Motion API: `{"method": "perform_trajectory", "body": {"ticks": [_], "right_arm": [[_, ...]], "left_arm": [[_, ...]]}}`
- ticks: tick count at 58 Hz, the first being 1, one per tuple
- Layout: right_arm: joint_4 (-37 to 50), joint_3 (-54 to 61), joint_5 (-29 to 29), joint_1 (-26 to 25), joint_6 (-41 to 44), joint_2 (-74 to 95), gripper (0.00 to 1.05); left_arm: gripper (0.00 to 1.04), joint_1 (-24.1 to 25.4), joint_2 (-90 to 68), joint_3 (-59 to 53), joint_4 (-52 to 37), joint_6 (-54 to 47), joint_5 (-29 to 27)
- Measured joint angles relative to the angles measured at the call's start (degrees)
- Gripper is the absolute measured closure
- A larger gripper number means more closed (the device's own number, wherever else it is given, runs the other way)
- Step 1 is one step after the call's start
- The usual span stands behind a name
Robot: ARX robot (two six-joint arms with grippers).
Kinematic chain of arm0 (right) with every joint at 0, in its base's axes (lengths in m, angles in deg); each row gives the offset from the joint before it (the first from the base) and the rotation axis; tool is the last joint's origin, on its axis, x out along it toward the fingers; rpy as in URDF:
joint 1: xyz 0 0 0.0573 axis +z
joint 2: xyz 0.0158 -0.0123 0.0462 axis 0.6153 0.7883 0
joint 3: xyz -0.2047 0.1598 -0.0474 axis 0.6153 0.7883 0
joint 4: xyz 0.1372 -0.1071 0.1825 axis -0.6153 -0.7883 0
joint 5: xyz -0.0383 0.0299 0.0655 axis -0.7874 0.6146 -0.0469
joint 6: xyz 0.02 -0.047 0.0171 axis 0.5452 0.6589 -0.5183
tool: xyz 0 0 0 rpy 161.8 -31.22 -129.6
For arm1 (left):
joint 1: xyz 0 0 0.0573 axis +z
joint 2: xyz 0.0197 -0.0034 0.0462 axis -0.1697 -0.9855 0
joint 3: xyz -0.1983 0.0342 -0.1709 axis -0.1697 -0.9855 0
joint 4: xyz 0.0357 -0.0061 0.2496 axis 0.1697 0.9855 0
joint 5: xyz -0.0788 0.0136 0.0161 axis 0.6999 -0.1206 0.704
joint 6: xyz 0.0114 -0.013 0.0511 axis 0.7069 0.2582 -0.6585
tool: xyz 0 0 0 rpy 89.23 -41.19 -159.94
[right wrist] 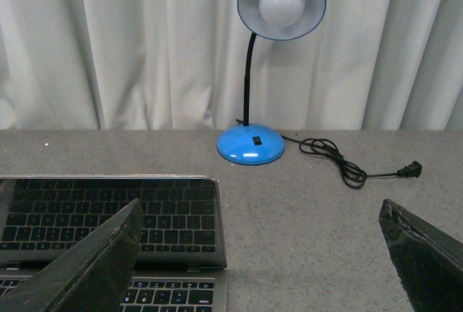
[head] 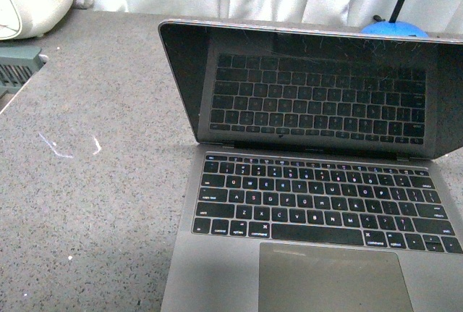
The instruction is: Close laptop
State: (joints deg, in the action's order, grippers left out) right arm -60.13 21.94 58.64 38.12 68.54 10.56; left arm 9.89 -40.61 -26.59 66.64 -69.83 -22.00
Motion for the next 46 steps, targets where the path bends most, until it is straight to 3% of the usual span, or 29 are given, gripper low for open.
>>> {"method": "perform_trajectory", "body": {"ticks": [46], "right_arm": [[0.00,0.00,-0.02,0.00,0.00,0.00,0.09]], "left_arm": [[0.06,0.00,0.00,0.00,0.00,-0.02,0.00]]}}
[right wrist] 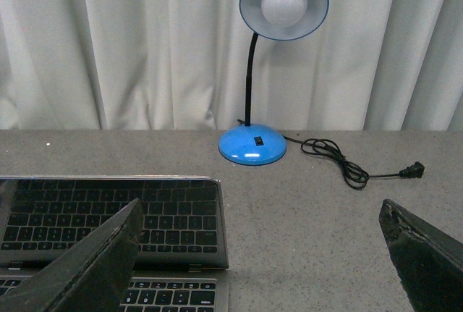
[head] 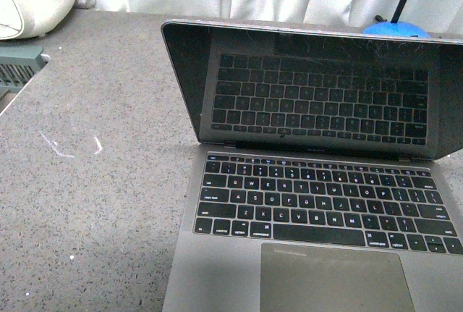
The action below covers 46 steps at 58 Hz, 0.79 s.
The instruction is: Close laptop
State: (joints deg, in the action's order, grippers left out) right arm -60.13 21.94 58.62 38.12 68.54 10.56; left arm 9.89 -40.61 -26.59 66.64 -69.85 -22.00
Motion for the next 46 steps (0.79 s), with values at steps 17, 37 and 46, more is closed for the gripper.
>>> {"method": "perform_trajectory", "body": {"ticks": [17,37,46], "right_arm": [[0.00,0.00,0.00,0.00,0.00,0.00,0.09],[0.00,0.00,0.00,0.00,0.00,0.00,0.09],[0.00,0.00,0.02,0.00,0.00,0.00,0.09]], "left_arm": [[0.06,0.00,0.00,0.00,0.00,0.00,0.00],[0.06,0.00,0.00,0.00,0.00,0.00,0.00],[0.06,0.00,0.00,0.00,0.00,0.00,0.00]]}}
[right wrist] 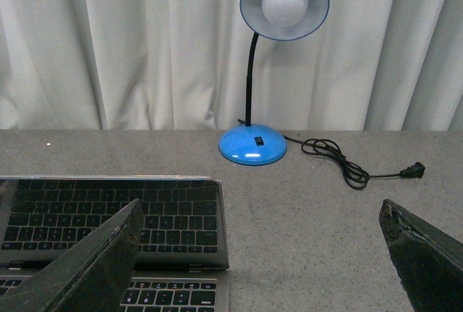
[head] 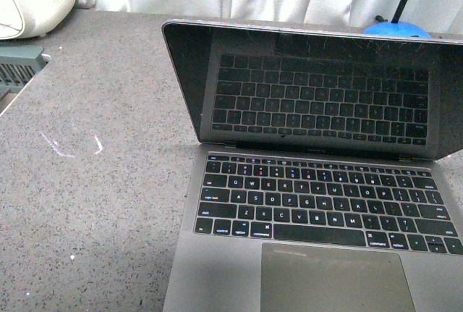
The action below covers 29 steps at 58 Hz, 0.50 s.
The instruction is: Close laptop
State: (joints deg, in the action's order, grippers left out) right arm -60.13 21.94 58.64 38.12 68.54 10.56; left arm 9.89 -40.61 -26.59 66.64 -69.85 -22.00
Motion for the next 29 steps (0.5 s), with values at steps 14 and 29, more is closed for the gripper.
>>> {"method": "perform_trajectory", "body": {"ticks": [14,29], "right_arm": [[0.00,0.00,-0.02,0.00,-0.04,0.00,0.39],[-0.04,0.00,-0.31,0.02,-0.28,0.04,0.87]], "left_arm": [[0.37,0.00,0.00,0.00,0.00,-0.02,0.00],[0.86,-0.55,-0.37,0.17,0.76,1.55,-1.25]]}}
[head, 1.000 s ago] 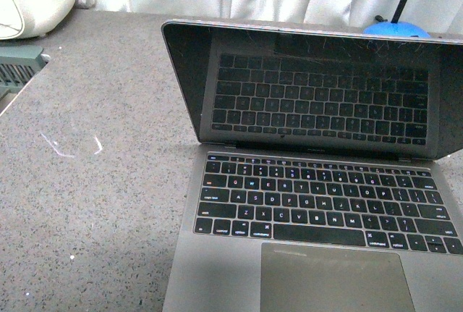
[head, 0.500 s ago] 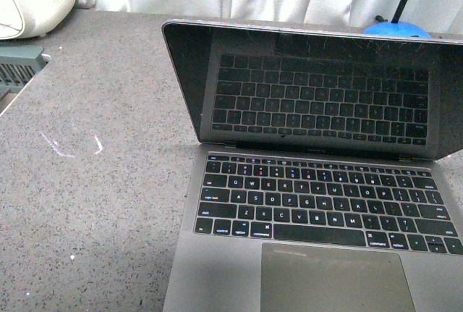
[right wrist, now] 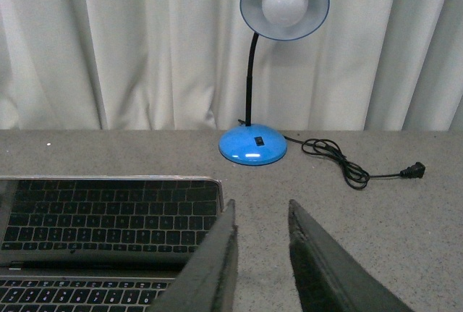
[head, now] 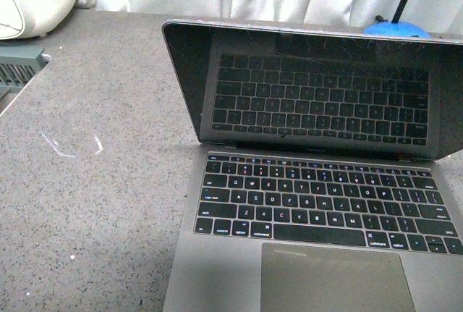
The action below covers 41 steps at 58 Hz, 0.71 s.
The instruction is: Close laptop
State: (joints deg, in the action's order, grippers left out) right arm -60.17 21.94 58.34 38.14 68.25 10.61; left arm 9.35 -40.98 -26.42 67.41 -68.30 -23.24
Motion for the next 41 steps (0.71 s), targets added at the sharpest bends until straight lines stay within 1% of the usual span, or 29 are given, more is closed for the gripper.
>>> {"method": "perform_trajectory", "body": {"ticks": [2,5,6,7,8,12,16,18,22,27,32,38,41], "right_arm": [[-1.38,-0.31,-3.28,0.96,-2.03,0.59,0.93],[-2.73,-0.81,-11.76,3.39,-9.99,1.77,1.03],[-2.78,-0.83,-12.33,3.65,-10.58,1.79,1.04],[-3.08,-0.87,-14.43,4.22,-13.90,2.19,1.03],[-3.15,-0.90,-14.71,4.50,-15.76,2.36,1.03],[-3.15,-1.01,-14.80,5.25,-21.09,2.86,1.03],[-2.45,-1.40,-15.56,6.49,-21.84,3.19,1.04],[-2.23,-1.95,-15.12,6.71,-21.51,3.43,1.03],[-1.01,-3.61,-12.44,6.25,-19.91,4.90,1.03],[4.31,-4.79,-8.07,3.52,-17.05,9.81,1.03],[13.33,-6.38,-1.38,-1.16,-13.49,20.46,1.04],[21.27,-9.09,3.48,-4.00,-9.99,32.22,1.03],[25.44,-10.40,4.55,-4.72,-8.04,38.12,1.04]], "left_arm": [[0.93,-1.97,-1.31,1.03,3.54,4.02,-4.92],[1.01,-5.29,-3.06,1.25,4.31,11.50,-10.67],[1.00,-6.58,-3.48,1.25,4.33,13.81,-12.11],[1.01,-7.10,-3.52,1.25,4.26,14.32,-12.76],[1.01,-8.07,-3.74,1.25,4.04,16.63,-13.64],[1.01,-11.04,-4.24,1.77,3.06,19.45,-16.52],[1.01,-14.12,-5.14,2.19,1.51,20.06,-19.93],[1.01,-16.22,-5.86,2.60,0.74,19.91,-21.27],[1.01,-19.47,-8.07,3.45,-1.14,19.85,-22.16],[1.01,-21.46,-14.38,5.38,-6.12,19.69,-22.25],[1.01,-21.86,-24.04,8.68,-13.86,19.12,-20.76],[1.01,-21.29,-34.47,12.48,-21.44,18.12,-17.44],[1.01,-20.63,-40.44,14.97,-24.72,17.66,-15.56]]}}
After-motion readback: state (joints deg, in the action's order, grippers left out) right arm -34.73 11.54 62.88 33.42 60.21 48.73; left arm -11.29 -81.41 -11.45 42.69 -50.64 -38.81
